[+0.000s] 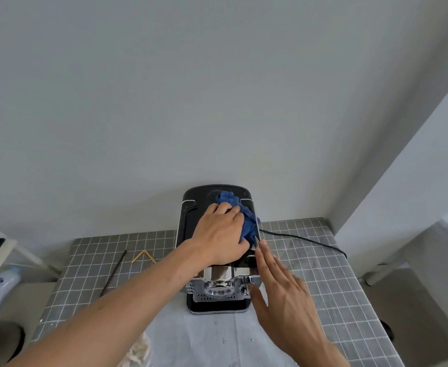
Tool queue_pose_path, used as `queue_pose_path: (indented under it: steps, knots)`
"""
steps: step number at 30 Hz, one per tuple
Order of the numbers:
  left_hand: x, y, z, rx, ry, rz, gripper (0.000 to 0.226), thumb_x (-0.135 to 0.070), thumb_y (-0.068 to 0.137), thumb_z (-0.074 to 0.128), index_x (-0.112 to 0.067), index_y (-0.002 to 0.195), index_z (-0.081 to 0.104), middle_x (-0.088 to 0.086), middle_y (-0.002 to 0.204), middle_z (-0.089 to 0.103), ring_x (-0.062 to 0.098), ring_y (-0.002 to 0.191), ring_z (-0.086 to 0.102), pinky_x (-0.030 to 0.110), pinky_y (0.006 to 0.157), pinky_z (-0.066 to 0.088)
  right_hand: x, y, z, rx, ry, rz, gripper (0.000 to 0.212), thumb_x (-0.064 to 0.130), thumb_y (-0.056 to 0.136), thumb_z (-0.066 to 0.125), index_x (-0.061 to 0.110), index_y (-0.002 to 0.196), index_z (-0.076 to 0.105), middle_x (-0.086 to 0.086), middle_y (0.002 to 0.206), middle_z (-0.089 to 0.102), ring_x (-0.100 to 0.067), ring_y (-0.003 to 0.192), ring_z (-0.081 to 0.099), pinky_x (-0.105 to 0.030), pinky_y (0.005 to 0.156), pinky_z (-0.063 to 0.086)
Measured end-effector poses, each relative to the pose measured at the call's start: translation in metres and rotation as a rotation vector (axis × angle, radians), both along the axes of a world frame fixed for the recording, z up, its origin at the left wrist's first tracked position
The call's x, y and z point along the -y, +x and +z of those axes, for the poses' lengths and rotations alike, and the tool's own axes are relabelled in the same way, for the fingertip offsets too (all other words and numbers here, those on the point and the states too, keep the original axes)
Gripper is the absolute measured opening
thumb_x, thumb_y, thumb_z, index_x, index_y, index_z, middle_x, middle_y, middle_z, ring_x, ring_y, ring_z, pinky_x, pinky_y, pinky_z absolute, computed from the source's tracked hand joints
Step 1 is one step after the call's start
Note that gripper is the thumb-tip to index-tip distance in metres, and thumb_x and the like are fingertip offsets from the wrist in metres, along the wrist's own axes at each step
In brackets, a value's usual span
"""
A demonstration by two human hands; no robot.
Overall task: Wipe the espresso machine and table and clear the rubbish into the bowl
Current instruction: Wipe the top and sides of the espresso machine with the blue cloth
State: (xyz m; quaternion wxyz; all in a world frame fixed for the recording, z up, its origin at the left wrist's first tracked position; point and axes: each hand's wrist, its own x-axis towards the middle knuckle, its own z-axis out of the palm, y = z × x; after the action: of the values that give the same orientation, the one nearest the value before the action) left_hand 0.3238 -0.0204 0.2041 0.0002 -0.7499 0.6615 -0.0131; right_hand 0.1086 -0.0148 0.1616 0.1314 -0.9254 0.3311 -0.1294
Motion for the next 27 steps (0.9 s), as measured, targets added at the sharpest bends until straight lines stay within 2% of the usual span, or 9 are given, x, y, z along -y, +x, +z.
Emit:
queue_pose_path:
  steps: [6,8,10,12,16,20,23,25,27]
  knots:
    - [0.006,0.006,0.005,-0.142,0.026,-0.087,0.072,-0.051,0.089,0.04,-0.015,0.15,0.044,0.003,0.163,0.036,0.02,0.149,0.027,0.041,0.125,0.017,0.0,-0.001,-0.002,-0.009,-0.006,-0.002,0.071,0.052,0.102,0.037,0.029,0.161,0.006,0.015,0.168,-0.004,-0.008,0.151,0.02,-0.035,0.114,0.039]
    - [-0.001,0.005,0.002,-0.132,0.02,-0.06,0.072,-0.05,0.092,0.041,-0.011,0.152,0.041,0.007,0.165,0.032,0.021,0.153,0.02,0.041,0.127,0.013,-0.001,0.0,0.0,-0.029,-0.003,0.002,0.073,0.054,0.101,0.034,0.032,0.16,-0.003,0.017,0.166,-0.011,-0.007,0.152,0.016,-0.034,0.116,0.035]
    - [-0.011,0.001,-0.003,-0.121,0.025,0.032,0.074,-0.049,0.095,0.04,-0.005,0.154,0.035,0.013,0.167,0.025,0.025,0.156,0.012,0.043,0.127,0.01,-0.001,0.001,0.0,-0.041,0.005,0.009,0.074,0.056,0.101,0.031,0.036,0.158,-0.013,0.021,0.164,-0.02,-0.005,0.152,0.009,-0.032,0.119,0.029]
    - [-0.02,-0.002,-0.007,-0.117,0.036,0.162,0.079,-0.05,0.097,0.039,-0.002,0.158,0.024,0.018,0.169,0.015,0.03,0.157,0.006,0.047,0.127,0.012,0.0,0.001,0.001,-0.033,0.002,0.012,0.074,0.056,0.102,0.031,0.036,0.158,-0.013,0.021,0.164,-0.021,-0.004,0.152,0.009,-0.032,0.119,0.029]
    - [-0.028,-0.001,-0.008,-0.152,0.047,0.352,0.088,-0.058,0.097,0.032,0.0,0.16,0.011,0.025,0.168,0.009,0.036,0.156,0.007,0.05,0.126,0.016,0.002,0.0,-0.001,-0.063,0.009,0.014,0.075,0.056,0.102,0.03,0.035,0.158,-0.015,0.022,0.162,-0.026,-0.003,0.152,0.009,-0.033,0.119,0.033]
    - [-0.029,-0.001,-0.002,-0.079,0.081,0.442,0.087,-0.061,0.096,0.029,0.0,0.157,0.023,0.023,0.164,0.025,0.036,0.152,0.023,0.051,0.122,0.022,0.001,0.002,0.003,-0.063,0.008,0.022,0.075,0.055,0.102,0.032,0.033,0.159,-0.012,0.02,0.164,-0.024,-0.004,0.152,0.009,-0.035,0.118,0.035]
    - [-0.037,-0.005,0.003,0.13,0.064,0.48,0.08,-0.063,0.093,0.024,-0.001,0.135,0.054,0.019,0.134,0.061,0.034,0.122,0.049,0.052,0.101,0.031,0.0,0.0,0.004,-0.07,0.016,0.02,0.075,0.055,0.101,0.03,0.032,0.159,-0.012,0.019,0.163,-0.024,-0.004,0.153,0.009,-0.034,0.118,0.034]
    - [-0.04,-0.01,0.006,0.184,0.081,0.5,0.077,-0.064,0.093,0.024,-0.002,0.12,0.062,0.016,0.112,0.069,0.032,0.105,0.054,0.051,0.096,0.031,0.0,0.0,0.003,-0.063,0.016,0.018,0.075,0.055,0.101,0.03,0.033,0.159,-0.011,0.02,0.163,-0.024,-0.004,0.153,0.011,-0.033,0.117,0.035]
    - [-0.04,-0.013,0.008,0.199,0.116,0.533,0.079,-0.066,0.093,0.023,-0.002,0.116,0.063,0.015,0.105,0.07,0.032,0.1,0.056,0.052,0.096,0.029,0.001,0.0,0.001,-0.063,0.018,0.019,0.075,0.055,0.101,0.03,0.033,0.159,-0.011,0.02,0.163,-0.024,-0.005,0.153,0.012,-0.033,0.116,0.036]
